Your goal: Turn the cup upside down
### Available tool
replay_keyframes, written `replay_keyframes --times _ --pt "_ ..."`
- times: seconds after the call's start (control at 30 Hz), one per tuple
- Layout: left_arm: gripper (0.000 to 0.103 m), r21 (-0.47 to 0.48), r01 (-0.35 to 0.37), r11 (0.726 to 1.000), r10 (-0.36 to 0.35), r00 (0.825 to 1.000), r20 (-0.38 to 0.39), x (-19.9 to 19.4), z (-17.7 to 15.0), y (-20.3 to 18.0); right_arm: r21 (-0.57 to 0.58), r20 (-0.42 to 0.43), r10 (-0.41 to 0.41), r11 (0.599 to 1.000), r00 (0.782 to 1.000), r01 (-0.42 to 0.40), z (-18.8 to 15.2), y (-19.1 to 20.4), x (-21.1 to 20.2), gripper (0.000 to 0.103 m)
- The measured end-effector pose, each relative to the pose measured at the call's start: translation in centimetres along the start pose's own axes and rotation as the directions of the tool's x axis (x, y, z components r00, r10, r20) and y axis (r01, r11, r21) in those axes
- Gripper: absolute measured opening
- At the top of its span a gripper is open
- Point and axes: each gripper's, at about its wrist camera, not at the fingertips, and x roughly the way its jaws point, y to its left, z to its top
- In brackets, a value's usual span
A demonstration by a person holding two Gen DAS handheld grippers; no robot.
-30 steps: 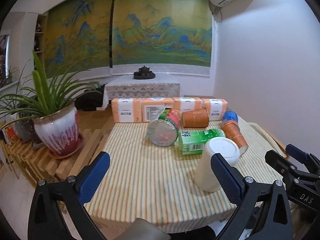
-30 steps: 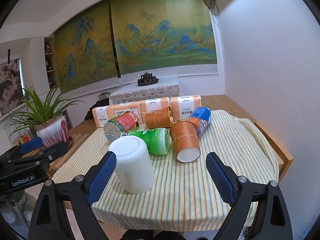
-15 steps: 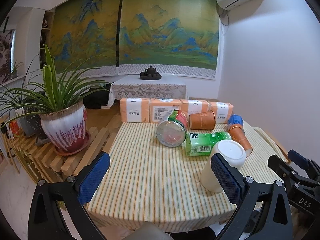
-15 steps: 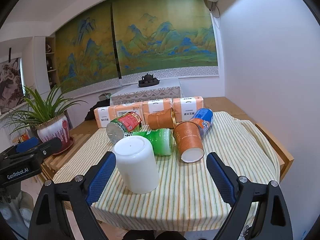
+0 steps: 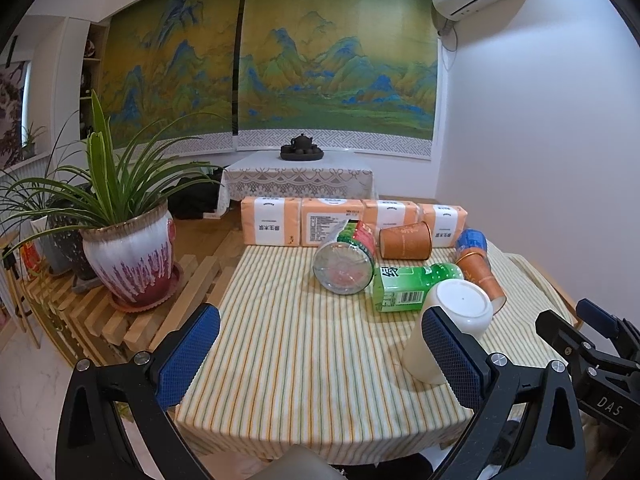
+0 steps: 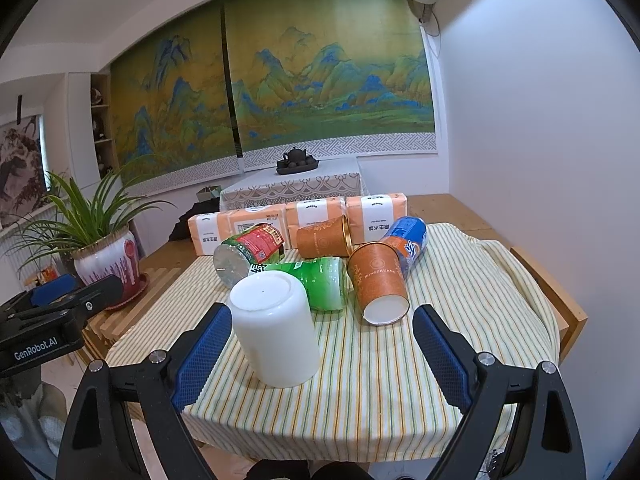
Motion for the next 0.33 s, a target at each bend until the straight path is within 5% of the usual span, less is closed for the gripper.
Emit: replay_keyframes --times 0.33 --pt "0.102 0.004 -0.010 1.000 0.010 1.000 0.006 0.10 -0.02 -0.22 -0.003 -0.008 -0.001 1.000 1.000 0.001 -0.23 0.15 0.12 0.090"
